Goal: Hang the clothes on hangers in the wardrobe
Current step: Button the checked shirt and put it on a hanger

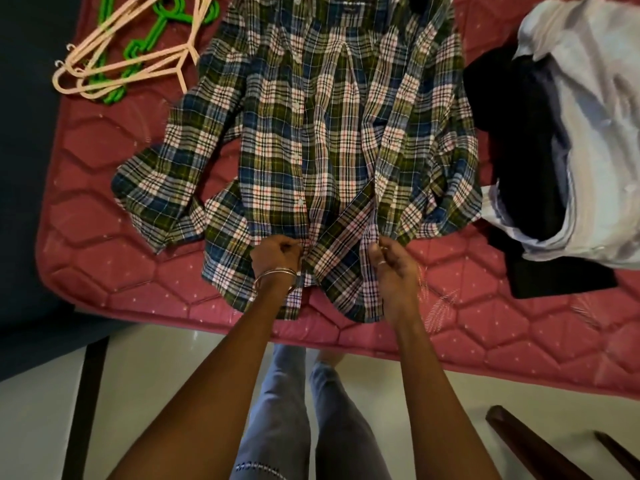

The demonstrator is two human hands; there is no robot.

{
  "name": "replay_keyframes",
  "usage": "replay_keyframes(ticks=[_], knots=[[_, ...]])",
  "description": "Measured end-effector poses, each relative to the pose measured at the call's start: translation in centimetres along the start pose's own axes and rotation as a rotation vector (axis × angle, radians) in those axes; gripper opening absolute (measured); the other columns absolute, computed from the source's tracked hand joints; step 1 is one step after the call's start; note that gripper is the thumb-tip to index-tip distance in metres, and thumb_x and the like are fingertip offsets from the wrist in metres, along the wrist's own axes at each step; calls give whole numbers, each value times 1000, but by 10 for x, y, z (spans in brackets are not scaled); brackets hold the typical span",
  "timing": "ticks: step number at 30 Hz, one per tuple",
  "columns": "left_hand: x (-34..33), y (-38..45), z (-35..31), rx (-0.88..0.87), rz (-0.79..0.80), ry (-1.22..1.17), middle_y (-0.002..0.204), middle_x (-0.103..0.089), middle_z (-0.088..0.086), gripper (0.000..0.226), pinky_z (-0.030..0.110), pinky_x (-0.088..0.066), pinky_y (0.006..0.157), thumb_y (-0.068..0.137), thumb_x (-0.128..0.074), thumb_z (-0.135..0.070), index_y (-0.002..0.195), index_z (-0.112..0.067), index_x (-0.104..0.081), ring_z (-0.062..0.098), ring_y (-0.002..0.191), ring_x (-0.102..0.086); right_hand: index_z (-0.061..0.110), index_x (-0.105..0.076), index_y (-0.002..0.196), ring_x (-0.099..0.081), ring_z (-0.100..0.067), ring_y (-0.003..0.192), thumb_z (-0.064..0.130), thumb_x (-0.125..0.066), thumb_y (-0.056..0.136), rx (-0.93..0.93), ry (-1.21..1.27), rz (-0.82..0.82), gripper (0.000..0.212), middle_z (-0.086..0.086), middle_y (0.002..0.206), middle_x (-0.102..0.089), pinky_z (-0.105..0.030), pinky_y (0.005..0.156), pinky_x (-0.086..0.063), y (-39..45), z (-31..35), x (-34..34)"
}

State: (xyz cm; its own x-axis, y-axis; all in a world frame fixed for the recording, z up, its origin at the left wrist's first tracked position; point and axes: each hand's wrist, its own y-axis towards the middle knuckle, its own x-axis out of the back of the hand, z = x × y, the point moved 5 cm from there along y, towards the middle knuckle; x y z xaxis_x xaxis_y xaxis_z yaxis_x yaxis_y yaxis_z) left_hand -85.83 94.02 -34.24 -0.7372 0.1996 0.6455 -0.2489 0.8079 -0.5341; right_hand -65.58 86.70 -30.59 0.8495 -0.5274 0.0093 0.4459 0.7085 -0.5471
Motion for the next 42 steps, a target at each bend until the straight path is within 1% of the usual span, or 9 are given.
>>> replay_keyframes(ticks=[4, 9, 14, 19, 23, 29, 33, 37, 42], knots=[[13, -5, -13, 57, -4, -274, 73, -71, 13, 2, 35, -59, 55, 80, -72, -6, 81, -5, -73, 13, 55, -65, 13, -66, 100, -65, -6, 81, 3, -65, 87, 50, -50, -24, 16, -1, 88, -69, -21, 75, -53, 5, 6, 7], [15, -26, -64, -310, 8, -79, 69, -71, 7, 4, 25, -53, 62, 76, -74, -9, 77, -5, -75, 16, 60, -65, 6, -71, 97, -61, -7, 73, 4, -70, 83, 378, -543, 25, 14, -10, 89, -69, -18, 65, -49, 7, 27, -10], [-8, -26, -76, -213, 213, -189, 71, -71, 14, 6, 34, -58, 61, 78, -74, -6, 79, -1, -73, 21, 56, -65, 5, -73, 100, -61, -20, 77, 1, -68, 79, 524, -729, -6, 22, -11, 91, -67, -35, 68, -53, 0, 32, -33], [-11, -24, -76, -140, 287, -188, 69, -68, 13, 6, 38, -60, 63, 81, -71, -4, 82, 2, -72, 28, 60, -67, 0, -73, 98, -61, -25, 73, -6, -69, 70, 660, -845, -63, 29, -16, 86, -64, -11, 72, -37, -10, 33, -38], [-12, -24, -75, -72, 339, -258, 69, -67, 10, 10, 27, -59, 56, 82, -69, 0, 88, 6, -71, 10, 49, -64, 0, -73, 100, -62, -27, 74, -6, -68, 71, 649, -879, -45, 31, -15, 87, -63, -19, 68, -41, -7, 31, -40], [-11, -22, -73, 77, 401, -362, 76, -68, 14, 12, 23, -57, 55, 82, -67, 5, 93, 9, -68, 13, 52, -66, 2, -73, 105, -63, -20, 78, 7, -63, 80, 555, -769, 108, 26, -11, 95, -67, -14, 67, -44, 2, 29, -36], [-12, -18, -75, 8, 431, -313, 83, -70, 20, 6, 35, -60, 68, 82, -69, 0, 86, 4, -70, 25, 66, -70, 1, -74, 102, -59, -11, 76, 14, -55, 88, 528, -721, 241, 27, -11, 95, -69, 1, 65, -34, 8, 34, -32], [-17, -15, -75, -82, 377, -153, 72, -72, 13, 14, 38, -60, 67, 76, -79, -21, 78, -7, -75, 26, 65, -71, 1, -73, 78, -55, -11, 63, 22, -54, 84, 547, -744, 303, 29, -5, 78, -67, -17, 55, -38, 16, 38, -34], [-22, -9, -70, -113, 259, -94, 76, -72, 16, 11, 45, -59, 66, 80, -74, -12, 80, -1, -74, 30, 66, -70, 5, -76, 95, -68, -19, 70, 12, -72, 83, 346, -636, 132, 14, -8, 83, -72, -33, 65, -57, 21, 21, -31]])
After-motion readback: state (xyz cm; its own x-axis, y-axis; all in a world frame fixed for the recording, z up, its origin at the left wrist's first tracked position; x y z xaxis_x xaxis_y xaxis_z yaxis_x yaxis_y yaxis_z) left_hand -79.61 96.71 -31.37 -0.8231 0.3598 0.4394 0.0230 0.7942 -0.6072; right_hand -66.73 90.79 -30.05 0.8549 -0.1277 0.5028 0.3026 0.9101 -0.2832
